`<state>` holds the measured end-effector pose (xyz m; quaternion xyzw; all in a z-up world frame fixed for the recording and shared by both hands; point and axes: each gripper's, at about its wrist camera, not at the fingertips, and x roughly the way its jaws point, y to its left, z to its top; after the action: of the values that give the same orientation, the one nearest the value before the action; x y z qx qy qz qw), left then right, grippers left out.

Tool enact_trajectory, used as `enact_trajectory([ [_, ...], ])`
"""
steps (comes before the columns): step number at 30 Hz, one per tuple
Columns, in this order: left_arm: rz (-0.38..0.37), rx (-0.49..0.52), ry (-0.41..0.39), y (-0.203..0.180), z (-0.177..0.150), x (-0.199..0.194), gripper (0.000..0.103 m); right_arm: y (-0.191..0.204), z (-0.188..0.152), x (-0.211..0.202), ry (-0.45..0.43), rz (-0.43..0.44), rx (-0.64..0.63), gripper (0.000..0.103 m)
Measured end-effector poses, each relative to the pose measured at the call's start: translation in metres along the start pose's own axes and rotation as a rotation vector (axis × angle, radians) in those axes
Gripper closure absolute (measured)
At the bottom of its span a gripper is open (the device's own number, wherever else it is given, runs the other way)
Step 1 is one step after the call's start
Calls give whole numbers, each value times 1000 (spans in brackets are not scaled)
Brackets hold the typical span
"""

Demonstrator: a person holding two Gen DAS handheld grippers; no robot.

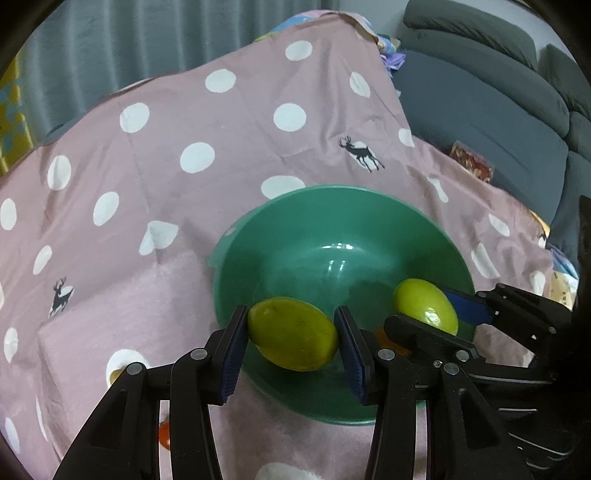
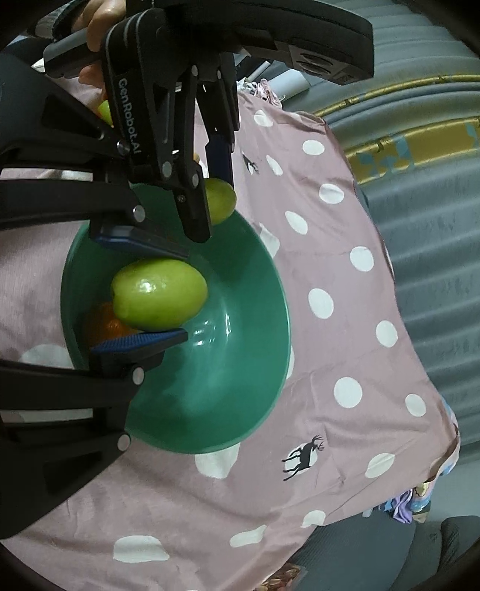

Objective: Organize fruits
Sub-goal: 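Carry both green fruits over the bowl and open both tools, then withdraw both tools from the bowl toward the remaining fruits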

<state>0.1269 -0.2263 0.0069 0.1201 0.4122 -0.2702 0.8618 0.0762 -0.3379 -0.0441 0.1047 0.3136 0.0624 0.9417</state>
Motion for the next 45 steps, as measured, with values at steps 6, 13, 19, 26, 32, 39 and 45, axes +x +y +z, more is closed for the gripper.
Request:
enact_trajectory([
  [6,31,29,25,-5,-4,9,56,0,-1,2,13,-25,-11,64],
  [13,41,36,35,-6,-5,12,56,-1,-2,5,27,-31,-15,64],
  [19,44,32,27,-7,-3,11,56,-3,-2,3,17,-42,-15,64],
  [26,48,17,7,-2,-4,3,56,-1,-3,1,12,-43,-17,63],
  [32,68,-36,-18,11,-9,-12,38,4,-2,-4,-16,-32,-30,53],
  [39,82,-127,-30,35,-30,-34,25,17,-2,-8,-36,-30,-57,41],
  [45,108,-185,-31,53,-51,-50,24,30,-2,-13,-55,-27,-82,33],
])
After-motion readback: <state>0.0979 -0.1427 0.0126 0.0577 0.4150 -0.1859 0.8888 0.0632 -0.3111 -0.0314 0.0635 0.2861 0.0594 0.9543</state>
